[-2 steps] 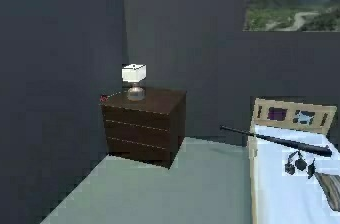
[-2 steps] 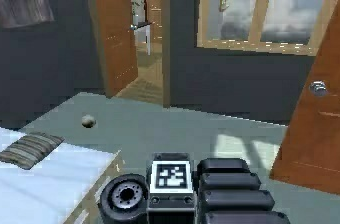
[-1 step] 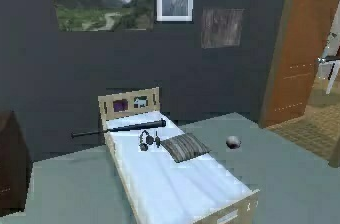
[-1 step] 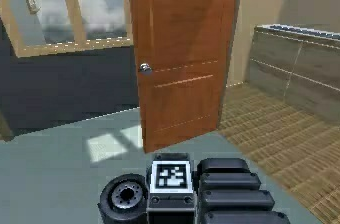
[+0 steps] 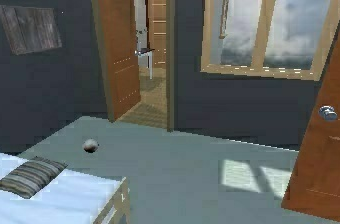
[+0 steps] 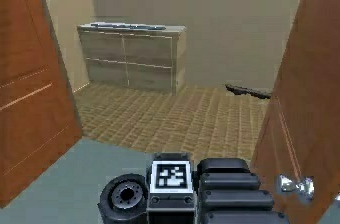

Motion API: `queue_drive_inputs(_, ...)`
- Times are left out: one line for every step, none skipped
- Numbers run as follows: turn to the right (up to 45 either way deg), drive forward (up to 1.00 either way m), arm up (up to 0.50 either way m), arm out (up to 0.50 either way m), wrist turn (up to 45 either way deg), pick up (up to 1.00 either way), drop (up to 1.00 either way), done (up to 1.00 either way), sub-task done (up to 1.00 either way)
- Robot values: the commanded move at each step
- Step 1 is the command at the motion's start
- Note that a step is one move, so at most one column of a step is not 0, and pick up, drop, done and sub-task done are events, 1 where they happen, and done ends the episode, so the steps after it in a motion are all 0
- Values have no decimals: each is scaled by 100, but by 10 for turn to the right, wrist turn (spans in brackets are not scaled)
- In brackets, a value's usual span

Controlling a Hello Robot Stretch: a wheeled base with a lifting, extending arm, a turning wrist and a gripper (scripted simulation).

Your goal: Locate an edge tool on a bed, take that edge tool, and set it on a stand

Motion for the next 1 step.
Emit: queue_drive_inputs(90,0,0,0,0,0,0,0,0)
